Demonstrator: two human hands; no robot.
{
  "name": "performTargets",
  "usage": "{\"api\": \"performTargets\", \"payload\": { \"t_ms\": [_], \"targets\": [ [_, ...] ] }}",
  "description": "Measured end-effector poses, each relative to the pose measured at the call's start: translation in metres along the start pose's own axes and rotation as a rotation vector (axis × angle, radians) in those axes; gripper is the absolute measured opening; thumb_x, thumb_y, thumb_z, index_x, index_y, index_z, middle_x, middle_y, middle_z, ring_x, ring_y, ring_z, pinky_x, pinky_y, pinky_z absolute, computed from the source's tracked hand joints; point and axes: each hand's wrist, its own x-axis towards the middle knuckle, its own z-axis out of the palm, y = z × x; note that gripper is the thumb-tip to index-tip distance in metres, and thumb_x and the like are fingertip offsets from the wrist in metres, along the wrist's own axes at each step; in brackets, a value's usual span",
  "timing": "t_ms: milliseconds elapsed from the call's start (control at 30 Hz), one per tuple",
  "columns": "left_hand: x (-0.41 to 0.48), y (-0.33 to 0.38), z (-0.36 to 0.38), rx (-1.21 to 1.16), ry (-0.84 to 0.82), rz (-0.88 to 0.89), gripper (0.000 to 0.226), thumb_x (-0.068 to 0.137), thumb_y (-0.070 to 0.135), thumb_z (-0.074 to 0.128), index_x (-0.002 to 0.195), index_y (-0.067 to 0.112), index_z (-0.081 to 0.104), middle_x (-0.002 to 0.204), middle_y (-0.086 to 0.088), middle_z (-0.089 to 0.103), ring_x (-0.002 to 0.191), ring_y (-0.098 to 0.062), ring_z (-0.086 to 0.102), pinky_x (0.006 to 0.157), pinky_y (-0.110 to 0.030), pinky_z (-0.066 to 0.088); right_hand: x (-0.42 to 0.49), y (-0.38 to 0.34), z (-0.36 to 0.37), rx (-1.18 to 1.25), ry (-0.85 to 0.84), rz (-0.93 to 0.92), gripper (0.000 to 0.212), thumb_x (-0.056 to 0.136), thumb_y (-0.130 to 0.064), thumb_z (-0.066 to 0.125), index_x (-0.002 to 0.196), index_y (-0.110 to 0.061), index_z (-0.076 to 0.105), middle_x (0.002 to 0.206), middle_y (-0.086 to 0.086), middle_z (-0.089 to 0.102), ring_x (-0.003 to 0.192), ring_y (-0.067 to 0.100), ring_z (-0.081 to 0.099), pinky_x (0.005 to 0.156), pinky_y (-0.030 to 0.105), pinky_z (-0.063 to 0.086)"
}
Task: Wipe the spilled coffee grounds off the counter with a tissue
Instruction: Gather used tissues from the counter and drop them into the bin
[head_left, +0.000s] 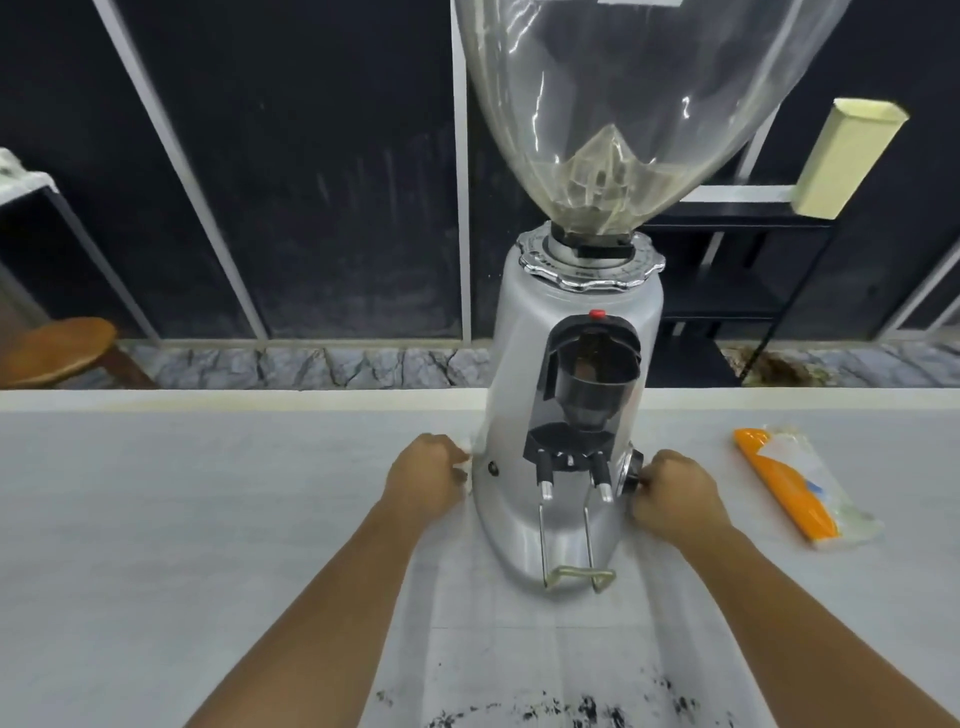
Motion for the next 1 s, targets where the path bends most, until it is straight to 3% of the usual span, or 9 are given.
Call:
{"api": "performTargets", "payload": {
  "t_ms": [133, 267, 333, 433, 533, 600, 733, 867, 1000],
  "targets": [
    [-0.003, 0.003, 0.006, 0.089, 0.041, 0.081, 0.009, 0.074, 0.002, 0.064, 0.071, 0.004, 0.072, 0.077, -0.015, 0.065, 0.08, -0.036, 0.06, 0.06, -0.033, 0.045, 0.001, 0.003, 0.0, 0.051, -0.02, 0.019, 0.017, 0.078, -0.024, 0.06, 0.075, -0.013, 0.072, 0.081, 0.001, 0.059, 0.078, 0.023, 0.061, 0.062, 0.029, 0.046],
    [-0.028, 0.009, 0.003, 0.061, 0.037, 0.039, 0.014, 0.077, 0.004, 0.06, 0.068, 0.007, 0.07, 0.075, -0.011, 0.06, 0.075, -0.032, 0.058, 0.061, -0.029, 0.041, -0.017, 0.006, 0.001, 0.048, -0.03, -0.005, 0.022, 0.08, -0.012, 0.062, 0.092, -0.022, 0.078, 0.097, 0.001, 0.07, 0.088, 0.024, 0.064, 0.077, 0.031, 0.055],
    [-0.049, 0.01, -0.003, -0.025, -0.003, -0.008, 0.022, 0.075, 0.011, 0.054, 0.058, 0.019, 0.064, 0.072, -0.003, 0.057, 0.074, -0.029, 0.061, 0.06, -0.025, 0.041, -0.031, 0.008, 0.001, 0.053, -0.049, -0.024, 0.024, 0.079, -0.009, 0.061, 0.091, -0.021, 0.078, 0.098, 0.002, 0.072, 0.089, 0.024, 0.065, 0.079, 0.031, 0.056],
    [-0.099, 0.015, -0.018, -0.174, 0.039, -0.051, 0.036, 0.07, 0.007, 0.046, 0.046, 0.033, 0.052, 0.083, 0.004, 0.074, 0.073, -0.019, 0.067, 0.054, -0.016, 0.041, -0.063, 0.014, -0.005, 0.141, -0.058, -0.05, 0.027, 0.08, -0.003, 0.061, 0.093, -0.017, 0.08, 0.102, 0.005, 0.073, 0.095, 0.026, 0.066, 0.084, 0.033, 0.056],
    [-0.167, 0.028, -0.043, -0.241, 0.108, -0.116, 0.029, 0.068, 0.013, 0.044, 0.05, 0.027, 0.062, 0.105, 0.008, 0.077, 0.09, -0.013, 0.072, 0.068, -0.03, 0.058, -0.103, 0.022, -0.012, 0.227, -0.001, -0.094, 0.027, 0.08, 0.001, 0.061, 0.093, -0.012, 0.08, 0.104, 0.007, 0.073, 0.1, 0.028, 0.066, 0.087, 0.033, 0.055],
    [-0.217, 0.036, -0.056, -0.216, 0.163, -0.155, 0.028, 0.074, 0.011, 0.049, 0.061, 0.023, 0.07, 0.106, 0.003, 0.077, 0.091, -0.015, 0.069, 0.073, -0.034, 0.058, -0.138, 0.025, -0.017, 0.265, 0.018, -0.149, 0.027, 0.079, 0.002, 0.062, 0.093, -0.011, 0.08, 0.104, 0.008, 0.074, 0.098, 0.028, 0.066, 0.087, 0.032, 0.054],
    [-0.311, 0.044, -0.069, -0.211, 0.326, -0.286, 0.016, 0.083, 0.0, 0.065, 0.091, 0.006, 0.078, 0.098, -0.009, 0.072, 0.09, -0.022, 0.064, 0.08, -0.029, 0.052, -0.216, 0.013, -0.034, 0.397, 0.064, -0.296, 0.018, 0.081, 0.004, 0.068, 0.09, -0.007, 0.08, 0.097, 0.011, 0.075, 0.091, 0.027, 0.069, 0.08, 0.023, 0.046],
    [-0.41, 0.036, -0.078, -0.258, 0.396, -0.383, 0.013, 0.08, 0.002, 0.068, 0.075, 0.013, 0.073, 0.087, -0.001, 0.069, 0.086, -0.018, 0.065, 0.076, -0.03, 0.054, -0.301, -0.031, -0.052, 0.554, 0.003, -0.485, 0.016, 0.082, 0.001, 0.072, 0.088, -0.012, 0.079, 0.091, 0.002, 0.074, 0.081, 0.013, 0.066, 0.076, 0.014, 0.044],
    [-0.501, 0.015, -0.067, -0.315, 0.422, -0.499, 0.016, 0.077, 0.002, 0.071, 0.068, 0.014, 0.065, 0.081, 0.003, 0.062, 0.077, 0.0, 0.059, 0.062, -0.013, 0.042, -0.38, -0.084, -0.048, 0.724, -0.183, -0.666, 0.018, 0.081, -0.002, 0.074, 0.085, -0.019, 0.078, 0.088, -0.01, 0.07, 0.078, 0.004, 0.066, 0.074, 0.019, 0.053]
  ]
}}
